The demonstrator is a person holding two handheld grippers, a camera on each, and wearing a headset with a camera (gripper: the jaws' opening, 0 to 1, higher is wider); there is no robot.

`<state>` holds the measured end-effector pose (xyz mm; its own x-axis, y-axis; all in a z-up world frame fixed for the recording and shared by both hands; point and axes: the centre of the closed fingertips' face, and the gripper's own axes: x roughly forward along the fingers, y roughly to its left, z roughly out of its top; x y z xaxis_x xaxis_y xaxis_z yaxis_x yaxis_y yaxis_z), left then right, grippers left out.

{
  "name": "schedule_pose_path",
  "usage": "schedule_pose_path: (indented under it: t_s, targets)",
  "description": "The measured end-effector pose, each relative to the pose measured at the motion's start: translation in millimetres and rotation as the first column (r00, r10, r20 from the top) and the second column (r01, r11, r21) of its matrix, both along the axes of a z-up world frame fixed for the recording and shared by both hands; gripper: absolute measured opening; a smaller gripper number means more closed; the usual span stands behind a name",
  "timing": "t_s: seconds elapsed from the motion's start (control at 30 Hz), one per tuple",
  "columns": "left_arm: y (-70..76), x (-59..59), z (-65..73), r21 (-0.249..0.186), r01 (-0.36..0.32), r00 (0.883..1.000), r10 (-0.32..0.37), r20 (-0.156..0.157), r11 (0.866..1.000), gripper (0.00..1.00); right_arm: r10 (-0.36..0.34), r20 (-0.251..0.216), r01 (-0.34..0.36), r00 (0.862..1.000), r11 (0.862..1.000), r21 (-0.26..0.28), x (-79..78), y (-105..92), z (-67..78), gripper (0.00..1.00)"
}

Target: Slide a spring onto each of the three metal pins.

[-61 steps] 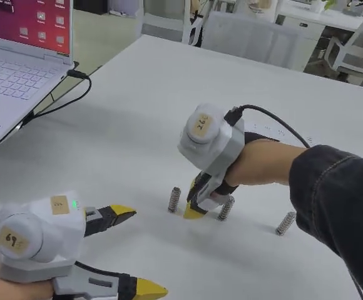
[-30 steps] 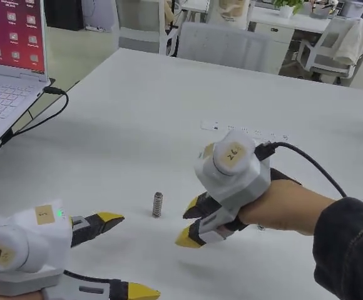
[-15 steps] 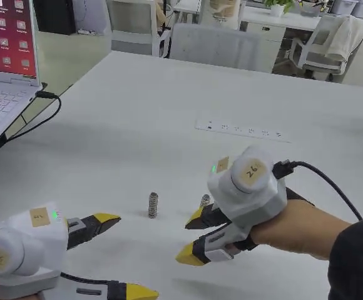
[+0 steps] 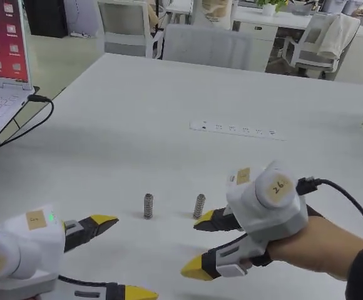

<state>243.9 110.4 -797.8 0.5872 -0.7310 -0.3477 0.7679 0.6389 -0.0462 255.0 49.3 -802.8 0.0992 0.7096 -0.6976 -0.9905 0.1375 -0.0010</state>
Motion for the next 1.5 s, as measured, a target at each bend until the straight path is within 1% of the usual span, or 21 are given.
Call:
schedule_pose_path:
  t_s: [0.1,0.23,0.33,0.43,0.47,0.57,0.63,0.7,0.87,0.97,1.03,1.13,1.23,1.4,1.5]
  targets:
    - [-1.1,-0.4,0.2,0.001,0.003,1.0,-0.003,-0.002,1.0,0.83,-0.013,-0.009,0.013,1.0,1.0,0.013,-1.5,-3.8,0.3,0.5]
    - [-2.7,-0.4,0.7,-0.001,0.005,1.0,-0.005,-0.004,1.0,0.84,-0.014,-0.007,0.014,1.0,0.999,0.03,-5.2,-9.4,2.4,0.55]
    - [-3.5,-1.1,0.3,-0.001,0.008,1.0,-0.008,-0.007,1.0,0.84,-0.028,0.001,0.027,1.0,0.999,0.034,-3.9,-15.3,4.0,0.56]
    - [-4.1,-1.2,0.2,-0.003,0.008,1.0,-0.008,-0.011,1.0,0.85,-0.052,-0.009,0.052,0.999,0.996,0.076,-2.5,-19.9,8.1,0.57]
    - [-4.1,-1.2,0.1,-0.002,0.008,1.0,-0.008,-0.012,1.0,0.85,-0.054,-0.008,0.054,0.999,0.995,0.079,-2.4,-22.1,8.0,0.58]
    - [-4.8,-1.3,-0.1,-0.001,0.009,1.0,-0.009,-0.015,1.0,0.86,-0.067,-0.018,0.068,0.998,0.994,0.082,-3.1,-28.2,7.1,0.62]
    - [-5.3,-0.9,0.1,-0.002,0.009,1.0,-0.009,-0.015,1.0,0.86,-0.08,-0.02,0.082,0.997,0.993,0.087,-3.0,-32.3,6.8,0.67]
    - [-5.8,-0.8,0.1,-0.004,0.009,1.0,-0.009,-0.015,1.0,0.86,-0.086,-0.018,0.088,0.996,0.992,0.086,-2.9,-36.1,6.9,0.67]
    - [-8.2,-1.7,-1.3,-0.005,0.011,1.0,-0.011,-0.022,1.0,0.87,-0.116,-0.033,0.119,0.993,0.988,0.099,-2.3,-47.2,6.2,0.69]
    - [-8.7,-1.7,-1.5,-0.003,0.013,1.0,-0.013,-0.022,1.0,0.88,-0.131,-0.039,0.134,0.991,0.986,0.099,-2.1,-54.1,5.3,0.74]
    - [-8.6,-1.7,-1.7,-0.004,0.012,1.0,-0.012,-0.024,1.0,0.88,-0.143,-0.042,0.147,0.989,0.984,0.101,-1.4,-59.7,5.4,0.75]
    - [-8.1,-1.5,-1.9,-0.004,0.012,1.0,-0.012,-0.026,1.0,0.89,-0.17,-0.041,0.173,0.985,0.98,0.101,2.0,-69.0,4.5,0.76]
    - [-8.3,-0.9,-2.0,-0.007,0.009,1.0,-0.01,-0.029,1.0,0.9,-0.198,-0.041,0.202,0.979,0.972,0.117,5.4,-77.3,6.6,0.77]
    - [-11.3,-1.4,-0.2,-0.026,0.015,0.999,-0.016,-0.032,1.0,0.93,-0.226,-0.043,0.23,0.973,0.964,0.134,8.3,-88.1,7.6,0.8]
    - [-11.0,-1.5,-1.2,-0.023,0.014,0.999,-0.015,-0.035,1.0,0.94,-0.256,-0.04,0.259,0.966,0.954,0.153,12.4,-97.5,6.8,0.8]
